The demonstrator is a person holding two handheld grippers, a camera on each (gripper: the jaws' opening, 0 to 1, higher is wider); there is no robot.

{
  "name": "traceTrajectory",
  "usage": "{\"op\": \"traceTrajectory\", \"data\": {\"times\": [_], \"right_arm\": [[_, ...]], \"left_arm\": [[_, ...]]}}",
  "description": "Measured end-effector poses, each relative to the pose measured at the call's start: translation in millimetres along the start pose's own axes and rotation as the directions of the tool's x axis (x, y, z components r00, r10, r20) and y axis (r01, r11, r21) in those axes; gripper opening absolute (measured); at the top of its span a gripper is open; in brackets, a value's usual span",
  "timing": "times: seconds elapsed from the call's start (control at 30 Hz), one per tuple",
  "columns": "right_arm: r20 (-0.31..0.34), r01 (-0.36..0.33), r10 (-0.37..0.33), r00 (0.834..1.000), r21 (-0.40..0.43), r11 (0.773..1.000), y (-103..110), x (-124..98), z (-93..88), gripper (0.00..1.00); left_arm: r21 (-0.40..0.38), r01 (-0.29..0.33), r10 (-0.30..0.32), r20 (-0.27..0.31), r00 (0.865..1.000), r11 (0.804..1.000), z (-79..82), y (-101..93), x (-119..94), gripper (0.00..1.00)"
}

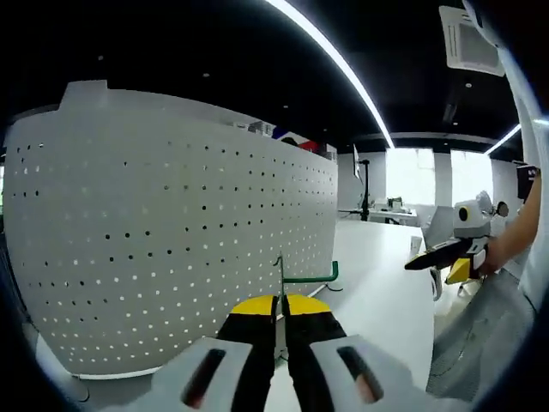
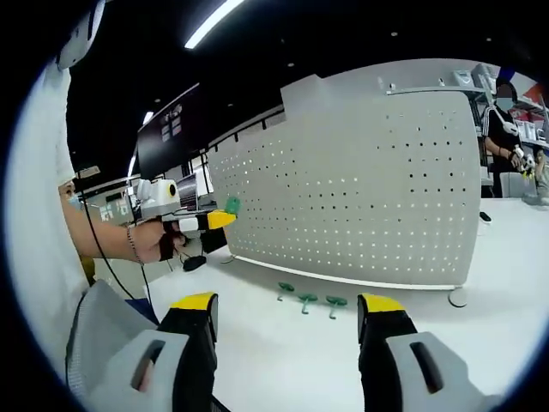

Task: Insert the hook assembly into the mounting plate slot until the hook locks in place.

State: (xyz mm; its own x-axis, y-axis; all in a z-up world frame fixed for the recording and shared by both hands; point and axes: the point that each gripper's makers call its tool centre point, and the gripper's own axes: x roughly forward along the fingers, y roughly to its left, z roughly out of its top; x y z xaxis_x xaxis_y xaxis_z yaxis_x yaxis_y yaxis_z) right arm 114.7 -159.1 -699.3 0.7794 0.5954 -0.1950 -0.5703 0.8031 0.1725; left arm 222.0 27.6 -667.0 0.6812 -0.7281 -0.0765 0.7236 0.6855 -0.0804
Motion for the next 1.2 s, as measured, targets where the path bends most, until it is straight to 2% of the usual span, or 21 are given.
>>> {"op": "traceTrajectory", "data": {"times": [0.2,0.53,0.67,0.73,0.8,1.07,1.2], "right_arm": [[-0.002,-0.001,0.001,1.0,0.003,1.0,0.1,0.8,-0.4,0.63],[0.014,-0.002,0.002,1.0,0.002,1.0,-0.3,1.1,3.7,0.63],[0.081,-0.016,0.015,0.997,0.012,1.0,3.8,-0.2,17.2,0.63],[0.168,-0.035,0.03,0.985,0.023,0.999,8.8,-2.5,34.7,0.63],[0.2,-0.043,0.039,0.979,0.017,0.999,11.4,-4.8,43.8,0.63],[0.184,-0.055,0.053,0.981,0.001,0.999,13.6,0.9,46.5,0.6],[0.177,-0.077,0.076,0.981,-0.003,0.997,17.4,10.9,47.3,0.57]], "left_arm": [[-0.023,-0.029,0.03,0.049,0.998,0.999,12.3,2.2,-3.3,0.02],[-0.014,-0.024,0.025,0.044,0.999,1.0,11.8,-2.6,-0.6,0.02],[-0.015,-0.026,0.026,0.039,0.999,1.0,10.0,-1.9,-1.3,0.02],[-0.018,-0.03,0.031,0.037,0.999,0.999,9.3,-0.8,-2.0,0.02],[-0.02,-0.031,0.032,0.039,0.999,0.999,9.9,-1.0,-2.5,0.02],[-0.02,-0.031,0.031,0.034,0.999,0.999,7.3,-2.3,-3.3,0.02],[-0.026,-0.032,0.033,0.031,0.999,0.999,6.0,-3.7,-3.6,0.02]]}}
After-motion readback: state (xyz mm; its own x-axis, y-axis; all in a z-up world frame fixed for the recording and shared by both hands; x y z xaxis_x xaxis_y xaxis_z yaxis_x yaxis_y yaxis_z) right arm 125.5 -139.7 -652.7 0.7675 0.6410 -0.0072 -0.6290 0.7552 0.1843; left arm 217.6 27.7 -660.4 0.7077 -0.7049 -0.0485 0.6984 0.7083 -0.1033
